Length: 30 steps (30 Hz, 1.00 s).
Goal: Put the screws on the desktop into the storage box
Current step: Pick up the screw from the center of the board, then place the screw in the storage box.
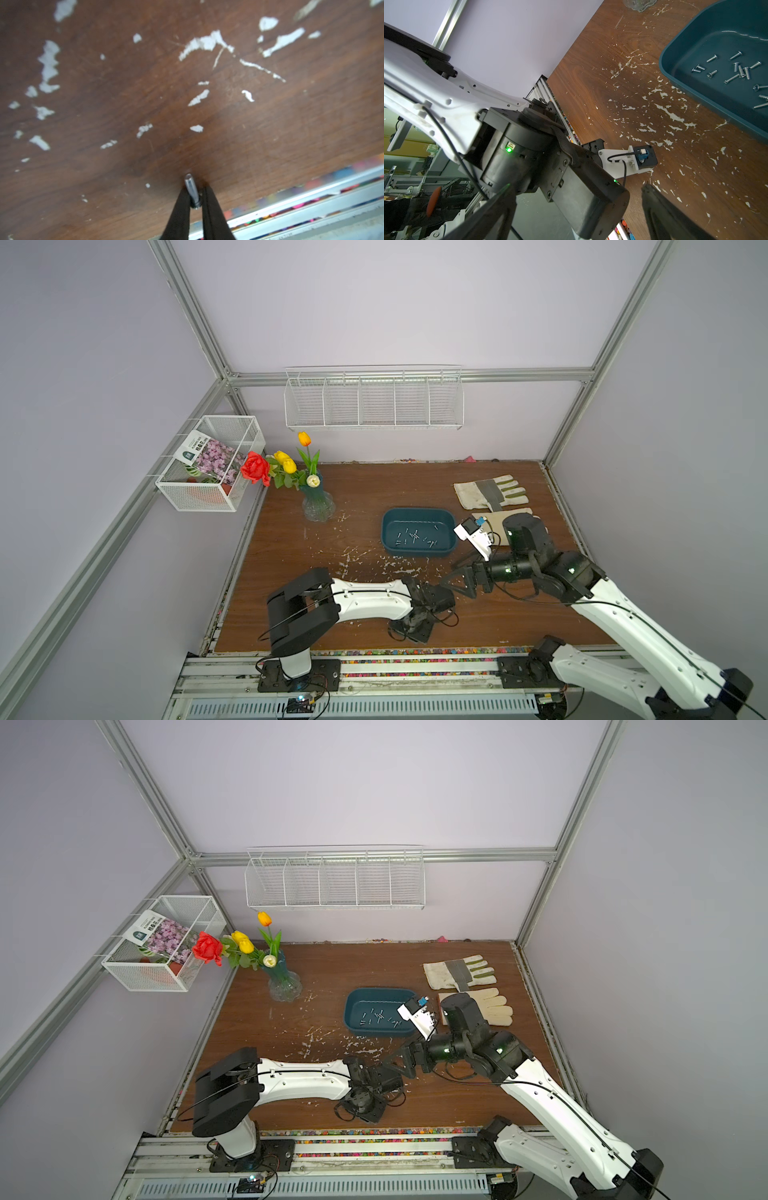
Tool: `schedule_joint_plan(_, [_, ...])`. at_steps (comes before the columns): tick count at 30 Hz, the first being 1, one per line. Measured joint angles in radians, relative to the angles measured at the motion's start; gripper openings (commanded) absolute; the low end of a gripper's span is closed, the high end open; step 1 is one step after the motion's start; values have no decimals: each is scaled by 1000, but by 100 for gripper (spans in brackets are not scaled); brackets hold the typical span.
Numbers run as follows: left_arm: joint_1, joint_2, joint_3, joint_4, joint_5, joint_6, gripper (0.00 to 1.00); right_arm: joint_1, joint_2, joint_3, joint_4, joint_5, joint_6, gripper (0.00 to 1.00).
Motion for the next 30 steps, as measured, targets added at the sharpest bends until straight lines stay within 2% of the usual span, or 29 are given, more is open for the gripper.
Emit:
schedule_joint_plan(12, [-3, 5, 57, -76, -63, 10, 9, 0, 0, 0, 0, 9, 0, 96])
schedule_joint_plan(17, [26, -20, 98, -90, -83, 35, 9, 0, -13, 0, 0, 22, 0, 96])
schedule_joint_plan(23, [153, -92, 115, -116, -98, 100, 9, 0, -42, 5, -1, 34, 1, 96])
schedule_joint_plan(30, [307, -104, 256, -139, -113, 222, 9, 0, -73, 31, -6, 57, 0, 96])
